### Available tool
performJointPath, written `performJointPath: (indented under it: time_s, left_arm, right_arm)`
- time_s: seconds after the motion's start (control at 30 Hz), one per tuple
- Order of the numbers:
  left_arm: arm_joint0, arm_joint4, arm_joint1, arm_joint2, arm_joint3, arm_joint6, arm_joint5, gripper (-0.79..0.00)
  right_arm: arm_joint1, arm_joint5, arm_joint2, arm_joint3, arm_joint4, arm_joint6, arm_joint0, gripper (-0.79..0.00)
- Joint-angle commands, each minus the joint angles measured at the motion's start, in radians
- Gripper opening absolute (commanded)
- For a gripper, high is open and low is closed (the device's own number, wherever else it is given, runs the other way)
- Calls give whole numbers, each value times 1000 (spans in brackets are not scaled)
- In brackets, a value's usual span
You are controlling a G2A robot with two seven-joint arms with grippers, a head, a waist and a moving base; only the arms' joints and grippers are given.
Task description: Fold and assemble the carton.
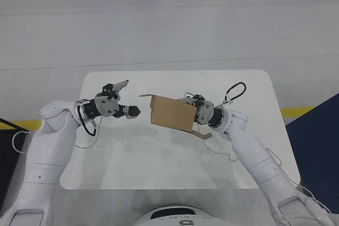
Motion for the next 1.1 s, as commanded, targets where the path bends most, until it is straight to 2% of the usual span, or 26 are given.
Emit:
performJointPath:
  time_s: [0.0,0.27,1.07]
  left_arm:
    - [-20,-54,-4,33,43,-27,40,0]
    - [-59,-165,0,144,79,-28,38,0]
    - [-77,-81,51,230,24,-81,-15,0]
  right_arm:
    - [1,2,4,2,5,4,-2,-785]
    - [-1,3,5,4,12,1,-2,-785]
    - [-4,-16,18,-7,27,-16,-15,-785]
